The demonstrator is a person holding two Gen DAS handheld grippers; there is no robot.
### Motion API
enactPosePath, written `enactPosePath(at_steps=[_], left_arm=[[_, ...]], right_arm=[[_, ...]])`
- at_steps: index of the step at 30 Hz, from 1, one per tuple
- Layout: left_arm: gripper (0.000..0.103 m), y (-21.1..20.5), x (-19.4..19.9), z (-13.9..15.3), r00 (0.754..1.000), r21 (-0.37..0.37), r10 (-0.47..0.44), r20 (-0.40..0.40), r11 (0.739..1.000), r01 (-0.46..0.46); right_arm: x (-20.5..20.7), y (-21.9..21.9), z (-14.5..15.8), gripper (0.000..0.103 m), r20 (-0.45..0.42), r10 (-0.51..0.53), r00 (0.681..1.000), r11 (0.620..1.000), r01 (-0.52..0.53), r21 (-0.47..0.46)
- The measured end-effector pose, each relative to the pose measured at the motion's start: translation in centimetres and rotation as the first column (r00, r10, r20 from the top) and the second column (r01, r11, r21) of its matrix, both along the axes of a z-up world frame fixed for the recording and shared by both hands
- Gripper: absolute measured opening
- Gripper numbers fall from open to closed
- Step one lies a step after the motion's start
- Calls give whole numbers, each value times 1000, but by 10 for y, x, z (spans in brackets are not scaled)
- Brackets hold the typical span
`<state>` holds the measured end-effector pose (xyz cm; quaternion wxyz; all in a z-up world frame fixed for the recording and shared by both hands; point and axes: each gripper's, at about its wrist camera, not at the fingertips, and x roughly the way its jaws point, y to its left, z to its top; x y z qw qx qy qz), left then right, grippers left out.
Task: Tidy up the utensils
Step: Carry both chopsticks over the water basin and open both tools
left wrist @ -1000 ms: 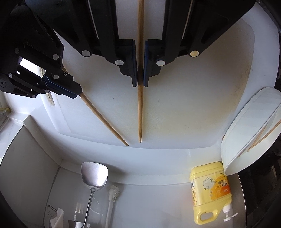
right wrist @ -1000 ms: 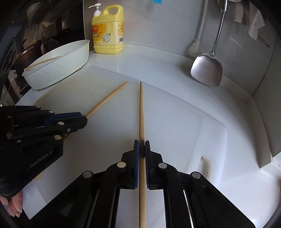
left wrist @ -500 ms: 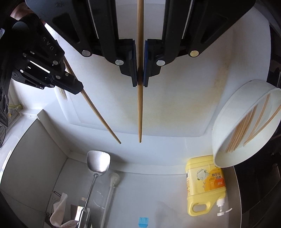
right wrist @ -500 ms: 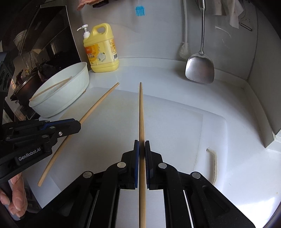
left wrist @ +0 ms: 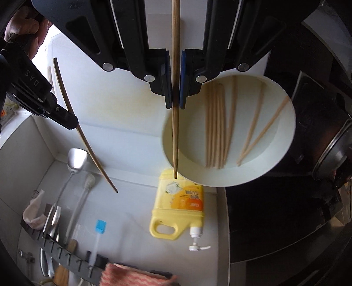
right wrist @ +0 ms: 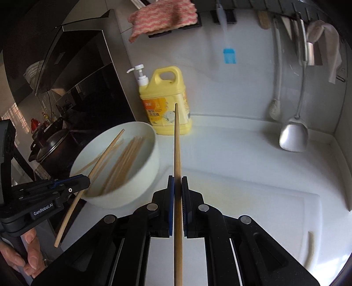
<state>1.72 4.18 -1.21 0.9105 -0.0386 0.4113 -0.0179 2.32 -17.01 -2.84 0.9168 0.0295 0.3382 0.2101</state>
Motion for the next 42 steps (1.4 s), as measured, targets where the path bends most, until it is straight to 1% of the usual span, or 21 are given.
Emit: enactPosePath(at_steps=[6,10,14,18,24,28,34,35,36,37,38,39,40,41,42], left_arm=[[7,80,35,1,1000,10,4,-13,1000,-4],[7,120,57,-12,999,23,-7,-53,1000,8],[7,144,77,-29,995,31,-11,-95,999,14],[7,154,94,-46,991,10,-15,-135,1000,16],[7,155,107,-60,987,-9,-4,-160,1000,3],[7,153,118,-72,982,5,2,-187,1000,-1],[8,149,123,-77,983,20,9,-184,1000,-5],[10,150,123,-76,983,22,15,-186,1000,-11],[16,151,123,-75,982,26,28,-186,999,-24],[34,153,121,-73,982,26,41,-182,999,-36],[60,155,120,-69,984,25,54,-172,998,-51],[73,158,116,-65,985,30,78,-157,997,-74],[81,161,111,-60,987,30,97,-132,995,-94],[82,162,108,-56,987,34,108,-119,994,-104],[84,162,107,-53,986,45,116,-123,993,-111]], right_arm=[[31,84,-2,6,-49,-17,999,999,19,47],[49,128,-13,6,-108,-40,993,996,49,79],[61,155,-26,6,-165,-57,985,993,73,89],[72,173,-36,6,-200,-63,978,996,76,57],[87,185,-43,6,-228,-50,972,998,58,28],[96,189,-48,6,-245,-43,969,999,49,17],[104,197,-56,6,-278,-27,960,1000,30,6],[105,199,-57,7,-284,-24,959,1000,25,1],[105,199,-57,18,-286,-27,958,1000,26,-5],[105,198,-56,26,-285,-38,958,999,34,-18],[104,197,-54,33,-273,-48,961,999,42,-27],[102,196,-52,33,-257,-57,965,998,48,-40],[100,194,-49,33,-247,-61,967,997,49,-54],[98,193,-46,34,-238,-61,969,997,48,-62],[96,191,-43,38,-231,-61,971,997,47,-68]])
